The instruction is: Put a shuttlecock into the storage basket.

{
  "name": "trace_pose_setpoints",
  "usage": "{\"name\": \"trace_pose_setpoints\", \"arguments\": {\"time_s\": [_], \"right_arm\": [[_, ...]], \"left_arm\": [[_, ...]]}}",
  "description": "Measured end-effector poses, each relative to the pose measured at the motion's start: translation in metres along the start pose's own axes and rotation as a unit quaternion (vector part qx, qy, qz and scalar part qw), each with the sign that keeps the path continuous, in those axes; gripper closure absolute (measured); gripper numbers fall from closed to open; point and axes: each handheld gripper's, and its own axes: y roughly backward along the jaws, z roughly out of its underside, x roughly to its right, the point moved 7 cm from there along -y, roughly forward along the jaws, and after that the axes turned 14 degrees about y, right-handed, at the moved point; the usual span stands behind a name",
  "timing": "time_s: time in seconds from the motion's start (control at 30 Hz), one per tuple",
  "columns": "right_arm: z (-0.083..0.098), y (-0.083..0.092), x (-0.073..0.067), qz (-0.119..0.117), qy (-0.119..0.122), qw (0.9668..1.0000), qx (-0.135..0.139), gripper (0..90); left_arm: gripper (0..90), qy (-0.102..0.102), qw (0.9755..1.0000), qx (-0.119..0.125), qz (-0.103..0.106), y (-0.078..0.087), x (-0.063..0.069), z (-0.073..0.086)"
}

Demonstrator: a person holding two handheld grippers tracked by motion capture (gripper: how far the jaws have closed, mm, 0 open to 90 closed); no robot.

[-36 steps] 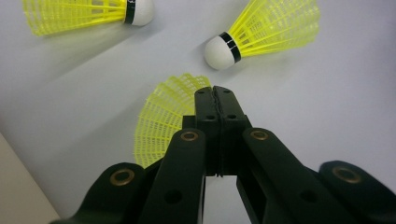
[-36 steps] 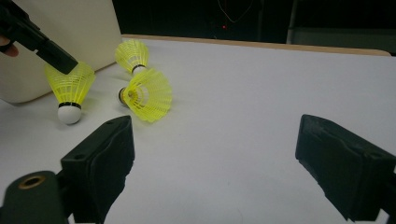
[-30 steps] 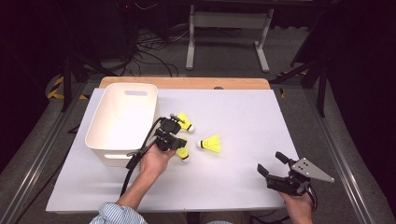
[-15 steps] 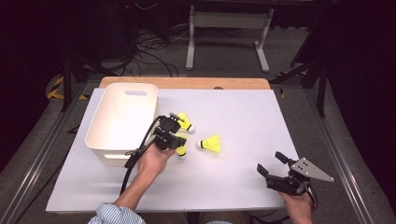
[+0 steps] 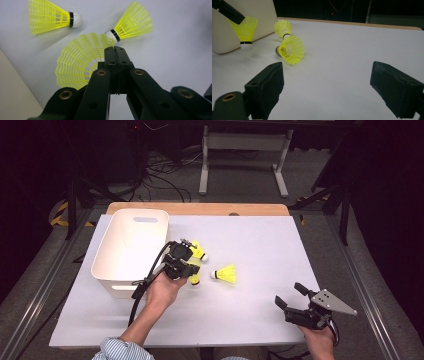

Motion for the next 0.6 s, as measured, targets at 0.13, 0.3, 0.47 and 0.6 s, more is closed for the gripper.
{"name": "trace_pose_setpoints", "arguments": {"time_s": [0.13,0.3,0.47,0.6], "right_arm": [[0.0,0.0,0.0,0.0,0.001,1.0,-0.001,12.3],[0.0,0.0,0.0,0.001,0.0,1.0,0.0,12.3],[0.0,0.0,0.0,0.0,0.002,1.0,0.0,12.3],[0.0,0.0,0.0,0.0,0.002,1.0,-0.001,12.3]], "left_arm": [[90.0,-0.002,1.0,0.004,0.0,0.002,0.001,-0.002],[90.0,-0.006,1.0,0.004,-0.001,0.005,0.003,-0.004],[90.0,-0.008,0.9999,0.008,0.001,0.01,0.005,-0.006],[90.0,-0.01,0.9999,0.012,0.004,0.015,0.006,-0.008]]}}
